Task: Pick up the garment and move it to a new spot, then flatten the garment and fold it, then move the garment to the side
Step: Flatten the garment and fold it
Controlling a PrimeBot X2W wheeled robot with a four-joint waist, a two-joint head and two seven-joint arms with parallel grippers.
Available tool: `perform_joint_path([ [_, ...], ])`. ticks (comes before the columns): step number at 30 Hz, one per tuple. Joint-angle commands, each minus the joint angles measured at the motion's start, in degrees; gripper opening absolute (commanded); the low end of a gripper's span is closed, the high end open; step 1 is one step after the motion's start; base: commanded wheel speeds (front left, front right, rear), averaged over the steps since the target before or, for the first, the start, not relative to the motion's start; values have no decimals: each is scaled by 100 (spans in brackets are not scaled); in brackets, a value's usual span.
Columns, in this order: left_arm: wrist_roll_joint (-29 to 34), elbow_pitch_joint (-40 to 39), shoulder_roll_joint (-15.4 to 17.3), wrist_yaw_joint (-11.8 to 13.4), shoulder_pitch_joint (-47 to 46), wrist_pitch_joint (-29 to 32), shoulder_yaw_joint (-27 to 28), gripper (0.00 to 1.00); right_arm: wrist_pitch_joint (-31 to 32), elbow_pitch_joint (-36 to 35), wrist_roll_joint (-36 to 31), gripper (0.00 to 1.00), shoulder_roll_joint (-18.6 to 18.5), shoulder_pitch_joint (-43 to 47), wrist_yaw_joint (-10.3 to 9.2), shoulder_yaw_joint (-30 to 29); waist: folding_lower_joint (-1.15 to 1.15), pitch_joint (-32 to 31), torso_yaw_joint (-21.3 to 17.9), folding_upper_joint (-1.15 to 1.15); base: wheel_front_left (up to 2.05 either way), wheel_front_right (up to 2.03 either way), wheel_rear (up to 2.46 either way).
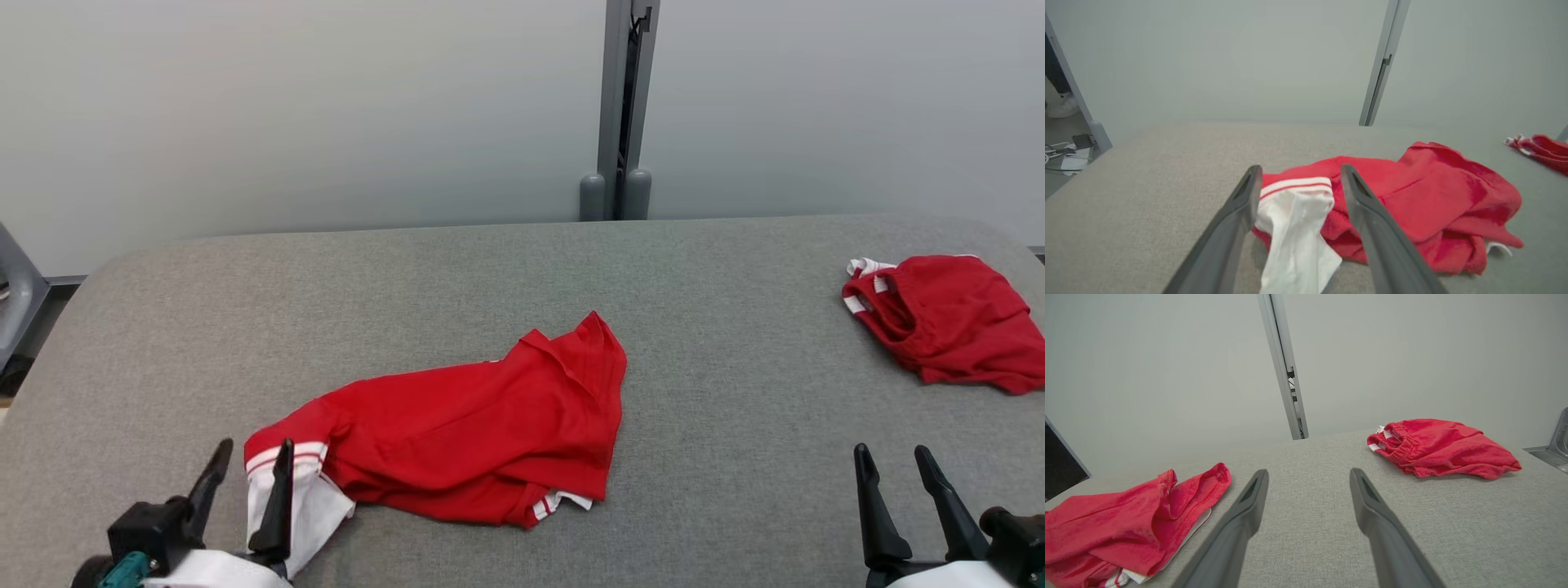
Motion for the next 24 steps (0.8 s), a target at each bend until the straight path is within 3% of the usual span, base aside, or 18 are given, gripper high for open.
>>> perform_joint_path([
  [1, 119, -177, 18, 32, -22, -26, 146, 100, -29, -14, -11, 100, -19, 63, 0, -12, 0, -35, 56, 0, 0, 0, 0],
  [4, 445, -873, -75, 141, 179, -28, 612, 100, -29, -20, -22, 100, 4, 64, 1, -1, 0, -80, 115, 0, 0, 0, 0],
  [9, 661, -1191, -159, 140, 365, -29, 1069, 100, -29, -11, -27, 100, 15, 63, 1, 13, 0, -114, 132, 0, 0, 0, 0],
  [17, 1004, -1377, -298, -75, 802, -30, 1591, 100, -29, -33, 22, 100, -7, 171, 1, 9, 0, -134, 116, 0, 0, 0, 0],
  [24, 1106, -1215, -531, -355, 962, -30, 1644, 100, -29, 68, 83, 100, 4, 212, 1, 96, 0, -146, 237, 0, 0, 0, 0],
])
